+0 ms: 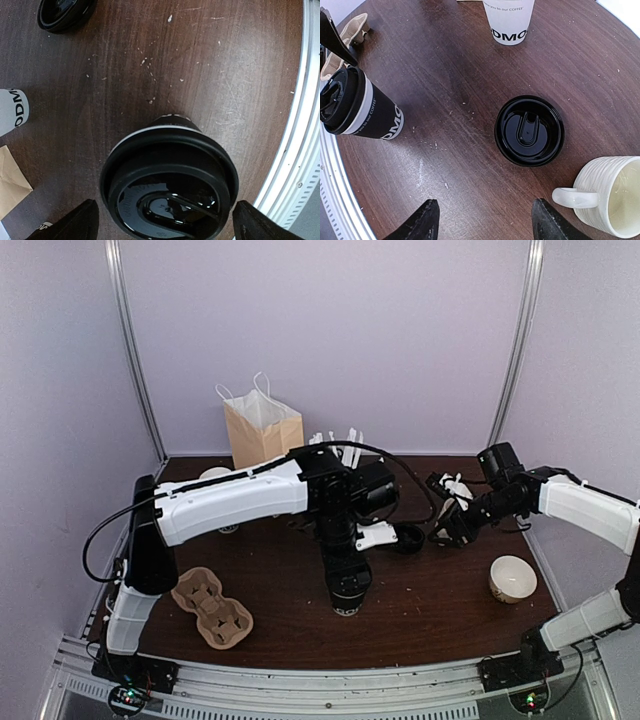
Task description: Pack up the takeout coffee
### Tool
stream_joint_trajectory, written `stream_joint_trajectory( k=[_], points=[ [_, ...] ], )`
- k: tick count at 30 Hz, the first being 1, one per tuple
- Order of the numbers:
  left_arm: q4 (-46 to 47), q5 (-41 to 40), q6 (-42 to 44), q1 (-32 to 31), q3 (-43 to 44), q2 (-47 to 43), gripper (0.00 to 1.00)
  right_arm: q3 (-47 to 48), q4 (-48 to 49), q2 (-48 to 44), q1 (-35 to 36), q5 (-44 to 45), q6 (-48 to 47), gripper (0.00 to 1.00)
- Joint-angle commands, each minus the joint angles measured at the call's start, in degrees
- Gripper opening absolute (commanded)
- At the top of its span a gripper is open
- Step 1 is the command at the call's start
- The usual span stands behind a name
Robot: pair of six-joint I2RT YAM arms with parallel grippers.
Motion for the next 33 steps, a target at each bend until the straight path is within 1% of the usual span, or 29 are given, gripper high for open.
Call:
stream_joint_trajectory(
  k=[1,4,6,7,9,10,11,14,16,20,22,25,28,30,33],
  points=[
    [-0.56,-0.78,1.11,0.35,-1.43,-6.28,0.97,2.46,-1.67,-1.07,-0.29,0.01,-0.42,0.67],
    [0.12,-1.59,0.67,0.3,-8.06,-12.43,0.97,3.67,-1.9,-3.0,-0.3,0.24,0.85,0.67],
    [2.43,-0.99,-0.06,0.29,-13.03,-16.98,0.98,5.36,-2.41,-4.08,-0.28,-0.72,2.39,0.67],
    [3.94,-0.58,-0.59,0.29,-15.43,-19.16,0.98,6.47,-3.0,-4.09,-0.21,-1.74,3.1,0.67],
    [9.47,-1.38,-3.22,0.64,-20.66,-22.99,0.98,9.58,-5.35,-3.3,0.12,-3.46,4.61,0.66],
    [12.39,-0.49,-4.71,1.06,-23.05,-24.68,0.98,11.29,-6.55,-2.43,0.47,-3.82,5.93,0.66],
    [14.79,-0.04,-7.16,1.49,-25.27,-26.08,0.98,13.23,-8.09,-1.31,0.82,-4.67,7.1,0.65],
    [23.94,-2.88,-15.92,1.94,-31.8,-30.02,0.97,17.47,-12.12,2.26,2.61,-9.1,10.66,0.62],
    [30.76,-2.51,-21.61,2.13,-36.54,-32.66,0.96,17.48,-12.87,4.61,4.28,-12.33,13.57,0.6],
    [46.36,1.37,-35.89,4.59,-48.13,-36.28,0.8,15.87,-13.18,8.69,8.04,-15.84,15.58,0.56],
    [52.24,2.88,-40.19,5.09,-52.53,-36.99,0.78,14.92,-12.71,10.28,9.48,-16.63,16.38,0.55],
    [57.87,5.46,-44.41,5.16,-56.05,-36.47,0.79,14.05,-12.49,12.56,11.23,-19.35,17.51,0.53],
    [62.33,7.12,-46.98,5.19,-58.25,-35.61,0.8,14.43,-13.67,15.28,12.75,-21.65,17.39,0.53],
    [64.11,7.61,-47.98,5.24,-59.08,-35.21,0.8,14.89,-14.62,16.84,13.77,-22.56,16.8,0.54],
    [64.17,7.7,-48.29,5.22,-59.1,-34.46,0.78,14.66,-13.96,18.32,14.94,-22.89,17.4,0.54]
  ],
)
